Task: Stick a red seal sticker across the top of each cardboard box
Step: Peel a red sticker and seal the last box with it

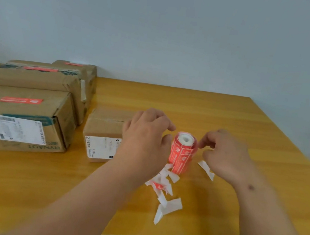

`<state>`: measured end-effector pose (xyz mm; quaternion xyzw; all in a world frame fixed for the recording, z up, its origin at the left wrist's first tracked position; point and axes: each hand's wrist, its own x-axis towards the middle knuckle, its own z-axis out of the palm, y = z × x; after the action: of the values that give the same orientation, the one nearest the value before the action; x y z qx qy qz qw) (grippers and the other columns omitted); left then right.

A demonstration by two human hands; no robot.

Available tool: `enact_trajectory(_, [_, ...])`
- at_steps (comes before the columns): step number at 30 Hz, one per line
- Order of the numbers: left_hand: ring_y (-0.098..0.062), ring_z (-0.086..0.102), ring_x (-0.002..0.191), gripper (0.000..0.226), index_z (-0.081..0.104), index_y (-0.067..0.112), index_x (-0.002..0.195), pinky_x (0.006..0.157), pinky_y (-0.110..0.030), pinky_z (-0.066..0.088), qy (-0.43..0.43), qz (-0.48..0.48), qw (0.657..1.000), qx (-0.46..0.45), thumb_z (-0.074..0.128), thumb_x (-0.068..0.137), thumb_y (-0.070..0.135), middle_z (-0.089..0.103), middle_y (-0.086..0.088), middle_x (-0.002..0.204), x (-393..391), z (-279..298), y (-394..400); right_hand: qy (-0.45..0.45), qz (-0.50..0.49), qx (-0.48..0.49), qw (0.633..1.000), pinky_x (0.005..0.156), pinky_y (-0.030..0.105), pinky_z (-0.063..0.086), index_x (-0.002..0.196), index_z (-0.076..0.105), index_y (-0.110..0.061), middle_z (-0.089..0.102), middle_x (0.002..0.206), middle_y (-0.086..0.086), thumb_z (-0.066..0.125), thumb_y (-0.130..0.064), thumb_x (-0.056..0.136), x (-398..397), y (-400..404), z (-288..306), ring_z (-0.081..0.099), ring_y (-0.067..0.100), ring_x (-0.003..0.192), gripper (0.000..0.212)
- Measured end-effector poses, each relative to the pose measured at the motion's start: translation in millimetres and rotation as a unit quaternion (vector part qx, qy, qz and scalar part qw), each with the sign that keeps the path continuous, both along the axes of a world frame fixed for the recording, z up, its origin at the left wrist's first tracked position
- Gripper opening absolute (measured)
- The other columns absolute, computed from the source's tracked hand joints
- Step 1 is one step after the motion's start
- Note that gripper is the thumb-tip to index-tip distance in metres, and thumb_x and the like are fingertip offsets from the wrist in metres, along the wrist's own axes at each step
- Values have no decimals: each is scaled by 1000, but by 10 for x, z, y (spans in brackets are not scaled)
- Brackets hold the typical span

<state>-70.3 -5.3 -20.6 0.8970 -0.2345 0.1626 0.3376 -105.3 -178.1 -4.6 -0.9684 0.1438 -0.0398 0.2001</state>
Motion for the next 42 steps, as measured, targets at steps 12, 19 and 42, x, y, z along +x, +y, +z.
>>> enact_trajectory(12, [-24,52,103,20,63,20,105,85,-35,34,-3,-35,989,145,58,87,24,54,1,108,-55,-321,-264,-104,117,4,988,95,42,33,91,68,-29,49,99,-9,72,-17,74,-29,-40,-333,46,14,99,22])
enact_trajectory(19, [-15,50,89,13,63,21,96,79,-34,45,92,-84,988,89,53,96,30,49,8,91,-19,-323,-284,-100,123,6,987,100,37,25,87,68,-28,51,105,-12,71,-23,80,5,-56,-356,39,13,112,9])
enact_trajectory(42, [-7,47,63,29,55,14,62,56,-20,39,110,-115,987,-21,59,90,13,50,7,69,69,-215,-299,-104,157,11,982,97,39,25,71,56,-34,54,97,-14,75,-24,79,7,-109,-190,42,13,106,23])
